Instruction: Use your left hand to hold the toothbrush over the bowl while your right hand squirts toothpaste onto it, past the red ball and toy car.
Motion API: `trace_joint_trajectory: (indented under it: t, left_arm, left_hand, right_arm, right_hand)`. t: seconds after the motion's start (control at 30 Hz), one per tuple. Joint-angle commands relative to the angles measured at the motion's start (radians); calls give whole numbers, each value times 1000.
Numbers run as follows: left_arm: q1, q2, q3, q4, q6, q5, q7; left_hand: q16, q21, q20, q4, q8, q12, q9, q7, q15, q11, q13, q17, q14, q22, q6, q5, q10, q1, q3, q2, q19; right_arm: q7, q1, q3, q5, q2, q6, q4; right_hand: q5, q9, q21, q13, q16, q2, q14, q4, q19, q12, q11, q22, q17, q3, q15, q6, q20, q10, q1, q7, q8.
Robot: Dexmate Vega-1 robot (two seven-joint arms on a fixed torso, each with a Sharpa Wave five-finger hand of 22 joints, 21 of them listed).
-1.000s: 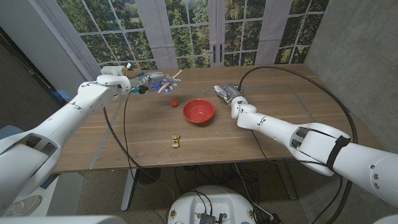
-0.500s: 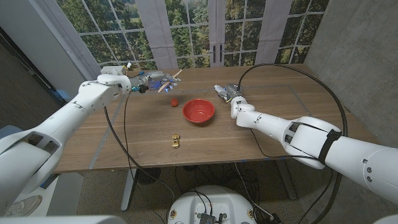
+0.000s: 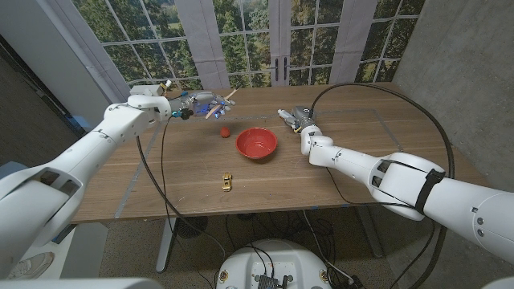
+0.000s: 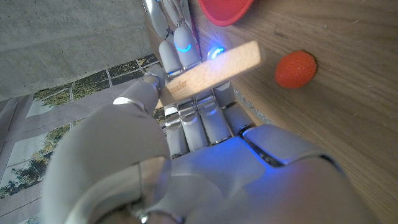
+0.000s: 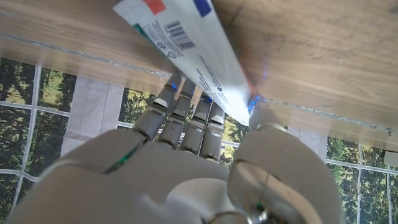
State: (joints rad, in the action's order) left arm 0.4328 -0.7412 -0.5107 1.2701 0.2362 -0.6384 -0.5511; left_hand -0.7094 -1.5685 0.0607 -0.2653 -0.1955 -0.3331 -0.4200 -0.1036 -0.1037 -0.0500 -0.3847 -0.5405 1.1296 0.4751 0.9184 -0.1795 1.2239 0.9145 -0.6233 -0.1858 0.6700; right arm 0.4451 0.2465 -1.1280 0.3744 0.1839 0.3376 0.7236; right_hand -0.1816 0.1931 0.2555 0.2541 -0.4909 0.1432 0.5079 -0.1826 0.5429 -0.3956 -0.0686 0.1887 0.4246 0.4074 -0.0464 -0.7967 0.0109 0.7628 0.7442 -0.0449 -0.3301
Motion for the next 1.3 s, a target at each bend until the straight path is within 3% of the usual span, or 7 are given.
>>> trace_joint_trajectory:
  t: [0.03,0.23,0.6,0.97,1.3]
  left_arm:
    - [-3,2,-1,-1,-1,3,-2]
    - [-4,3,-2,-1,-2,4,-4]
    - [-7,3,-7,7,9,7,-1]
    - [-5,-12,-14,47,58,16,28]
    - [-3,-10,-14,47,47,13,19]
  left_hand:
    - [4,0,148,128,0,-6,-2,-49,-124,-89,-1,-6,114,4,55,5,93,2,-136,-10,-5]
    - [7,-1,148,128,-1,-6,-4,-49,-124,-88,0,-8,117,5,55,5,94,0,-136,-10,-6]
    - [15,-1,148,126,-2,-9,-5,-51,-124,-88,0,-10,120,3,60,5,95,-3,-138,-10,-4]
    - [21,0,148,124,-1,-11,-4,-53,-125,-90,1,-11,123,1,64,6,95,-4,-138,-10,-2]
    - [25,0,148,122,-1,-12,-6,-53,-125,-89,3,-15,126,-1,63,6,96,-4,-139,-10,-2]
  right_arm:
    - [34,7,0,14,10,-25,-3]
    - [60,20,12,16,32,-36,32]
    - [71,70,56,38,118,19,213]
    - [64,107,94,66,169,71,323]
    - [64,123,93,132,201,129,393]
  right_hand:
    - [-8,4,8,89,-11,-10,12,-10,11,-9,-13,2,7,6,-126,-16,2,48,40,-1,-6]
    - [-9,4,10,99,-21,-18,13,-3,12,-9,-15,3,16,2,-132,-10,0,43,63,-2,-1]
    - [-11,5,15,112,-33,-17,14,8,21,-14,-20,4,27,-4,-132,-26,-2,52,77,-5,-4]
    - [-12,6,17,123,-35,-18,22,15,23,-22,-22,5,26,-7,-132,-42,-3,71,80,-6,-8]
    - [-16,8,33,162,-94,-1,116,12,48,-54,-43,7,56,-6,-156,-71,-18,123,118,-8,-14]
